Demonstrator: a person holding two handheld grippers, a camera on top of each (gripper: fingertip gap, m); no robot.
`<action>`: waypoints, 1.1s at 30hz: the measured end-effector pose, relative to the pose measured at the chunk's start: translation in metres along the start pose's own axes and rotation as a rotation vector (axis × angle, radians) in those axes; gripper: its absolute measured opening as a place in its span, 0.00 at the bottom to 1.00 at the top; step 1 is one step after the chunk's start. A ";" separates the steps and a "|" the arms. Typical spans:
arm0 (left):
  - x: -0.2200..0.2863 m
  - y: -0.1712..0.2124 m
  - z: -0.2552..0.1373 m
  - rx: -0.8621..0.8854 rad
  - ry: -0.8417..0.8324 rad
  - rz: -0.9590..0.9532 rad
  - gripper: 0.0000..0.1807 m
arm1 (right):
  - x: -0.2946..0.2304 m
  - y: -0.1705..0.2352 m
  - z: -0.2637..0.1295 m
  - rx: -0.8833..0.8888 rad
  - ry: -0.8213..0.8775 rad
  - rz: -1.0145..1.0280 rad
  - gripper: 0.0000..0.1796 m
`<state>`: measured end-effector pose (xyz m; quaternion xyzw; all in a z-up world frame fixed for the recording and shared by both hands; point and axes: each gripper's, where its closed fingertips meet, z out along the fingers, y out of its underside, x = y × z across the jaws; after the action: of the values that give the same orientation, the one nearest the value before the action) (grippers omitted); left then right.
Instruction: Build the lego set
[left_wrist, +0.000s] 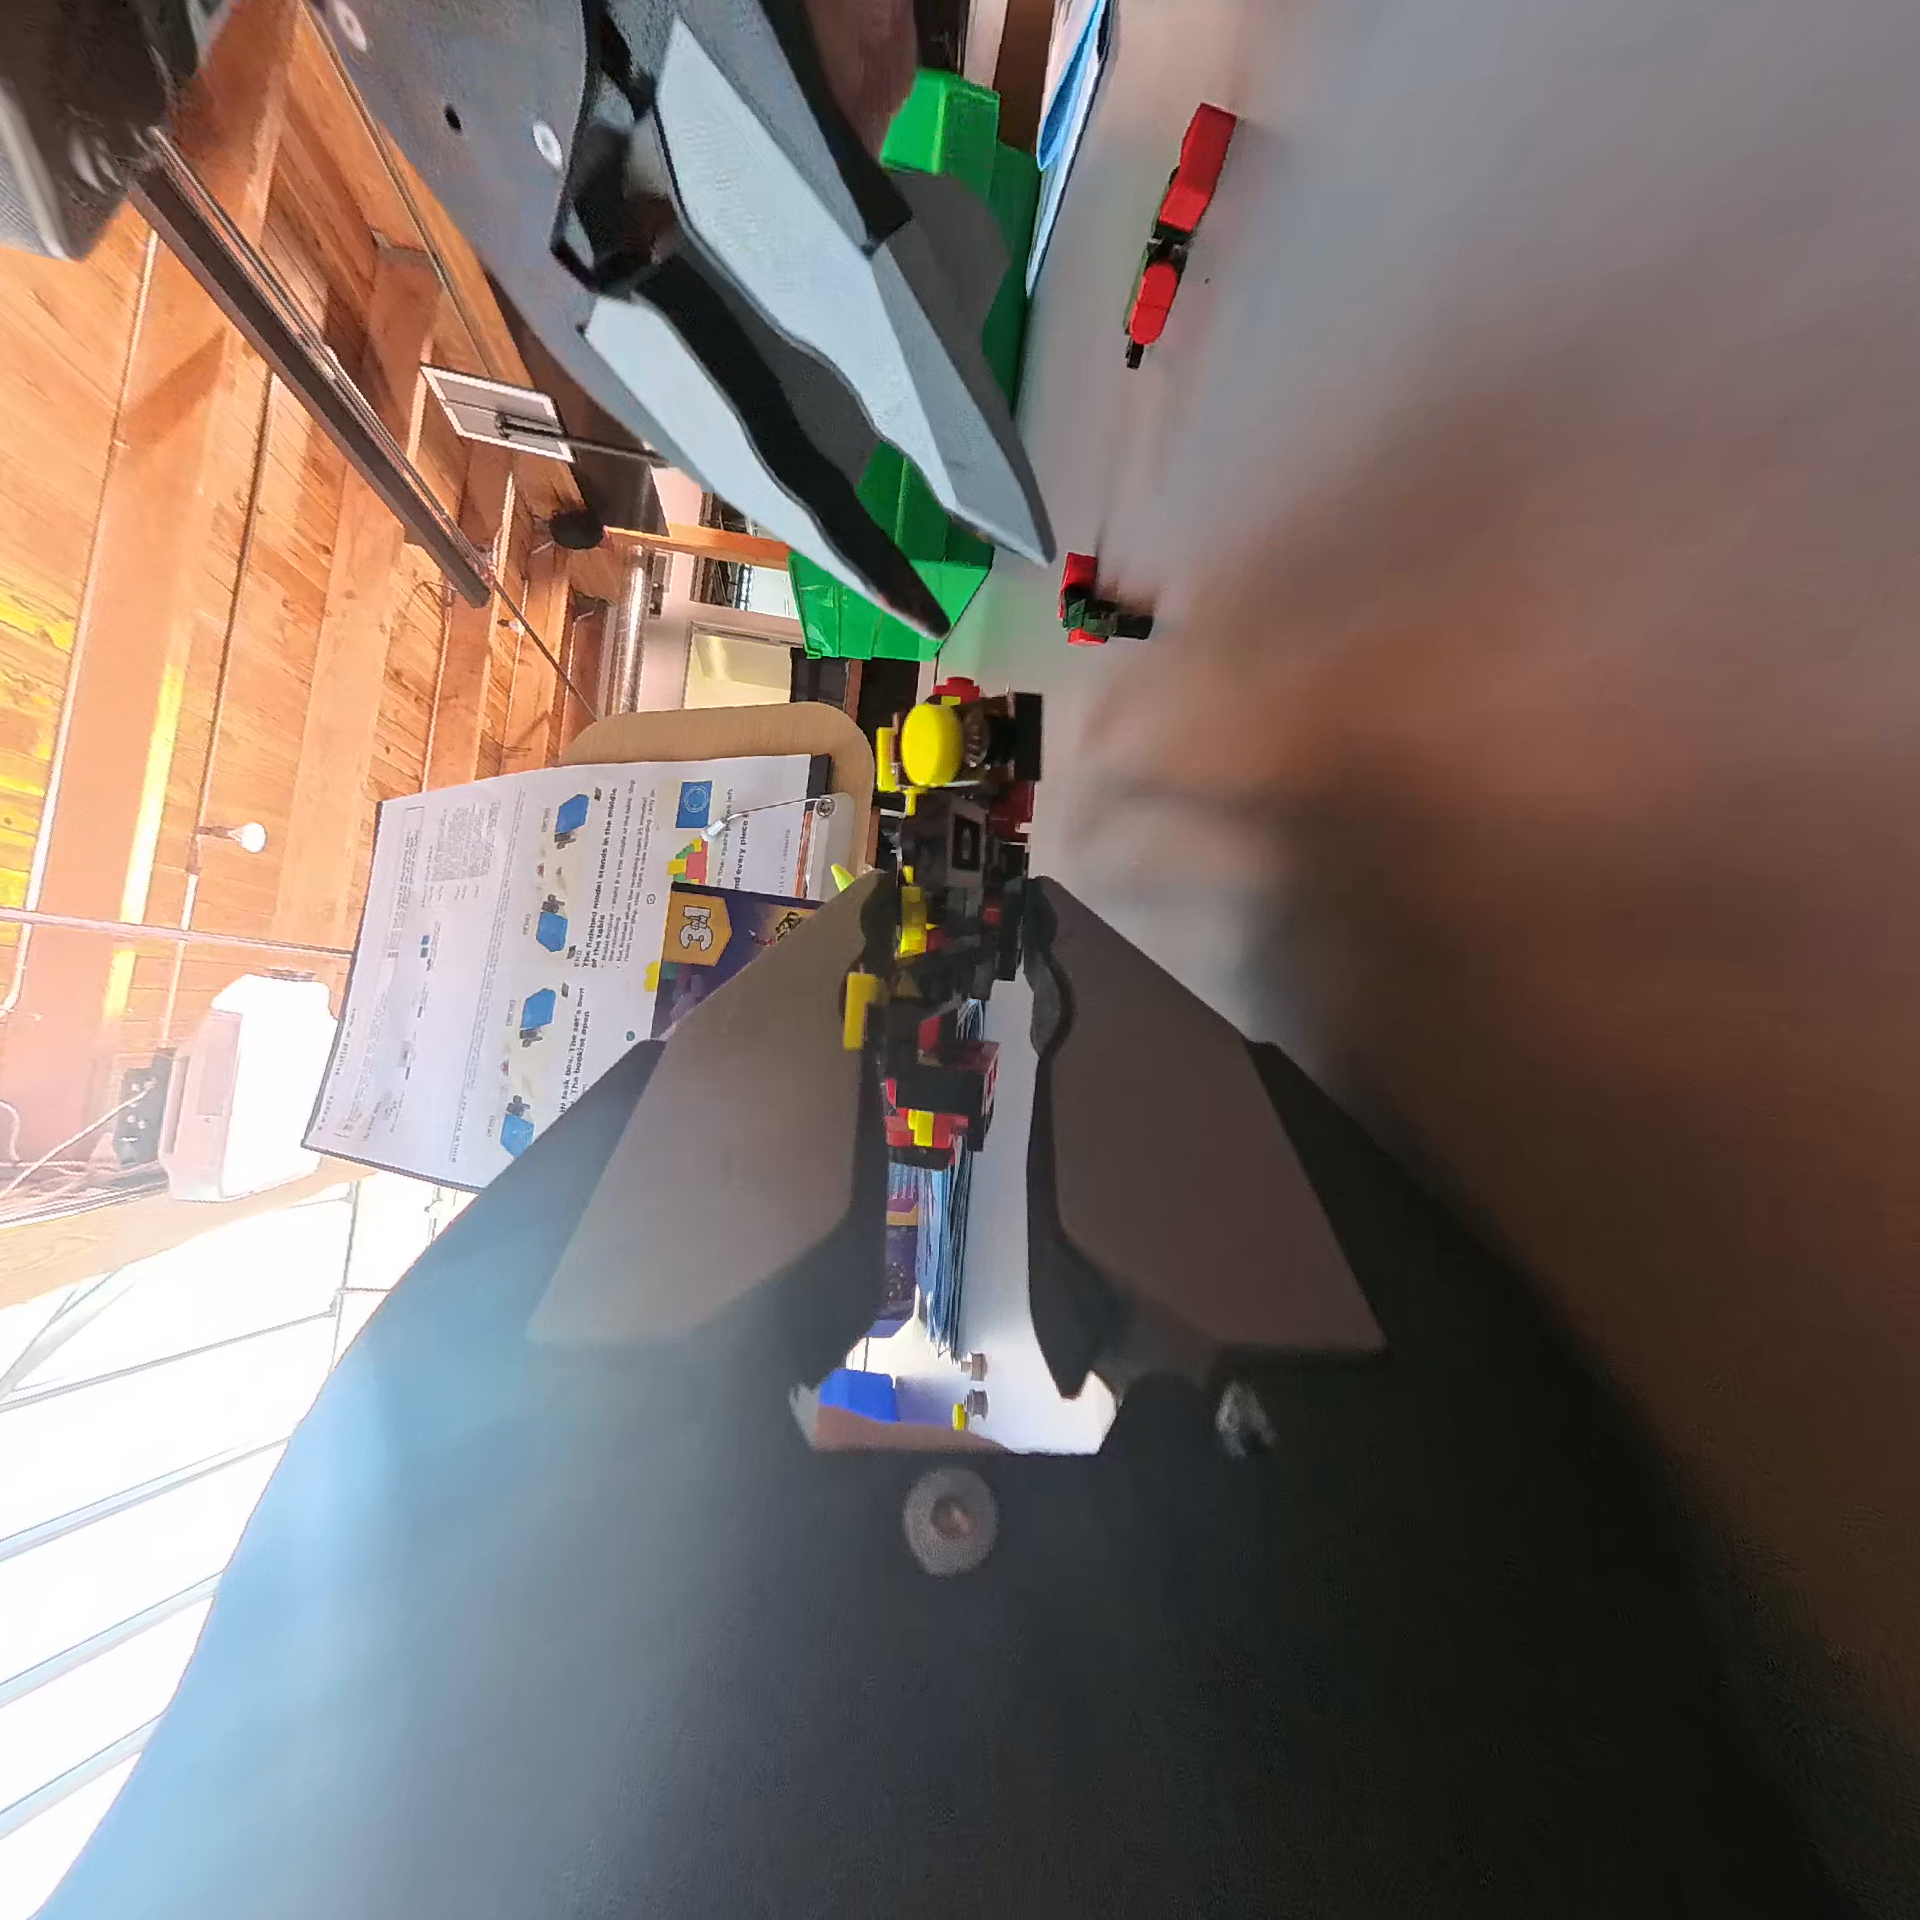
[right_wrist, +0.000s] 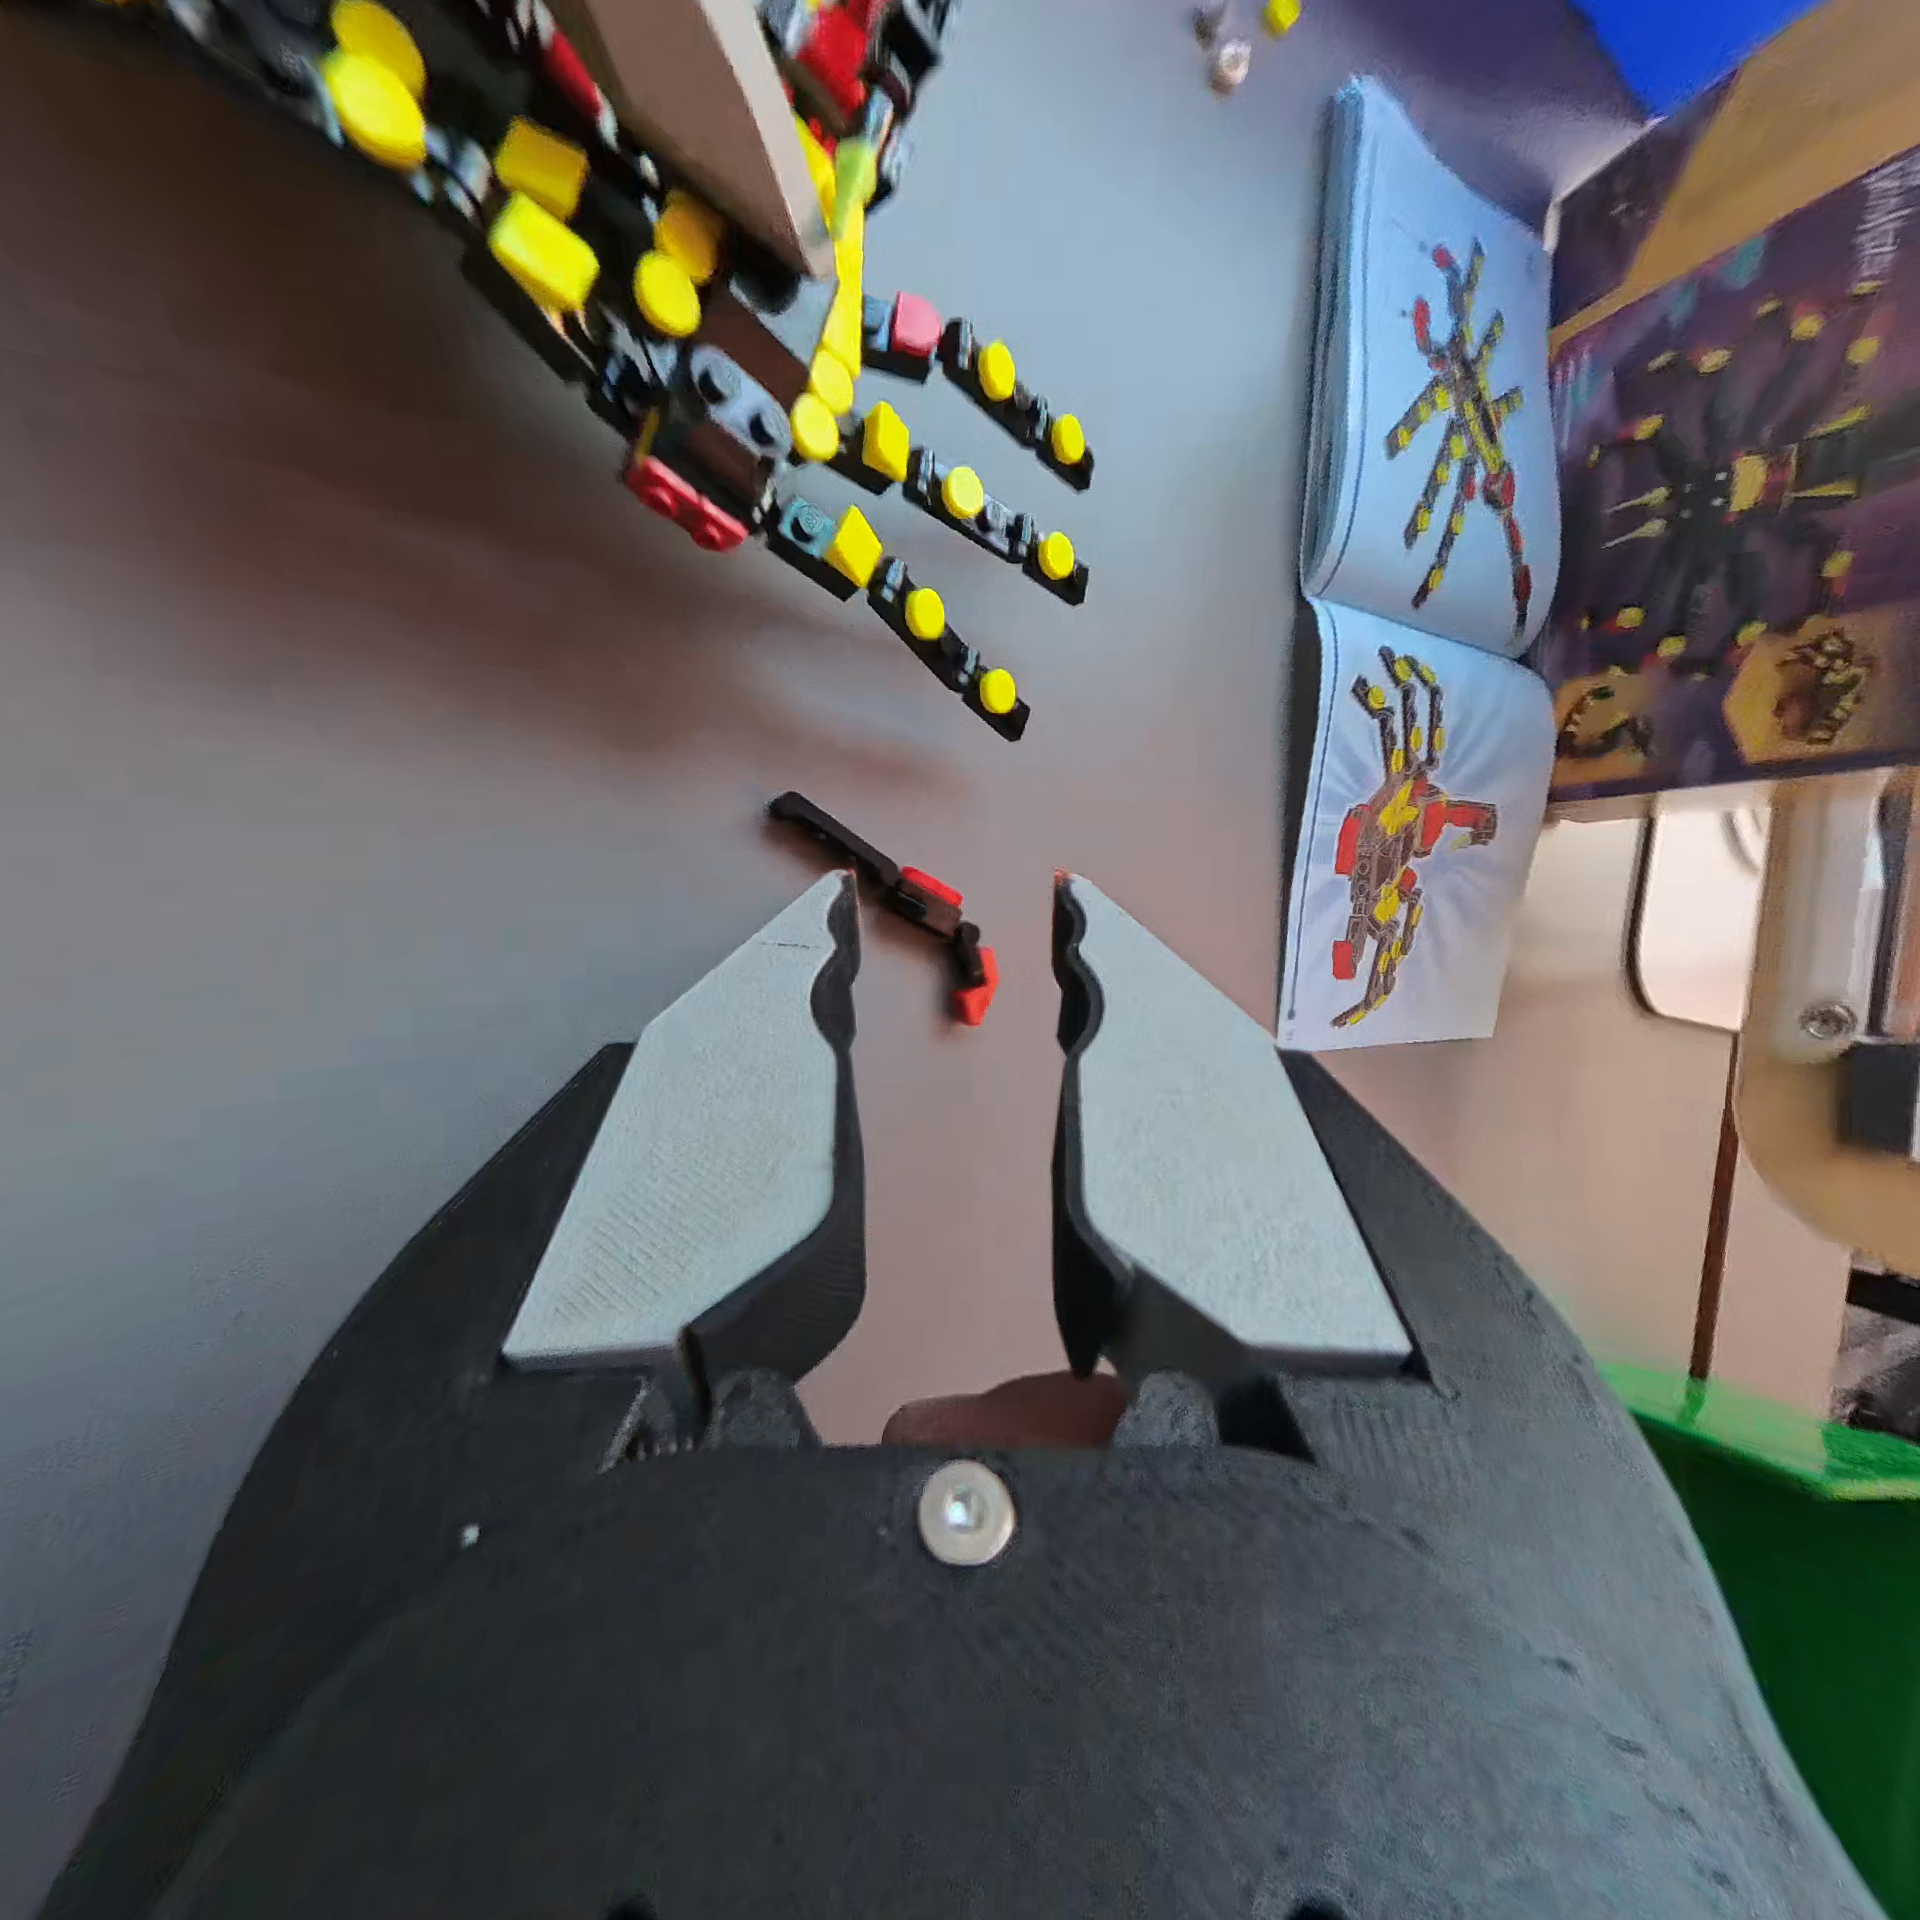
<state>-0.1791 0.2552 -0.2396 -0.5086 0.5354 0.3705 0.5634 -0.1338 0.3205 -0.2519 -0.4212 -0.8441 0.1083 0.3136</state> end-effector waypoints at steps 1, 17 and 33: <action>0.000 0.000 0.000 0.001 0.000 0.000 0.12 | 0.002 0.005 0.004 -0.036 -0.031 -0.025 0.19; -0.003 -0.002 -0.003 0.032 -0.003 -0.026 0.12 | -0.052 0.007 -0.001 -0.171 -0.617 0.158 0.02; 0.004 -0.015 -0.006 0.070 0.010 0.030 0.12 | -0.089 0.025 -0.029 -0.540 -0.992 0.656 0.03</action>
<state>-0.1651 0.2455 -0.2404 -0.4824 0.5583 0.3574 0.5726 -0.0600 0.2648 -0.2798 -0.6209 -0.7138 0.1638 -0.2796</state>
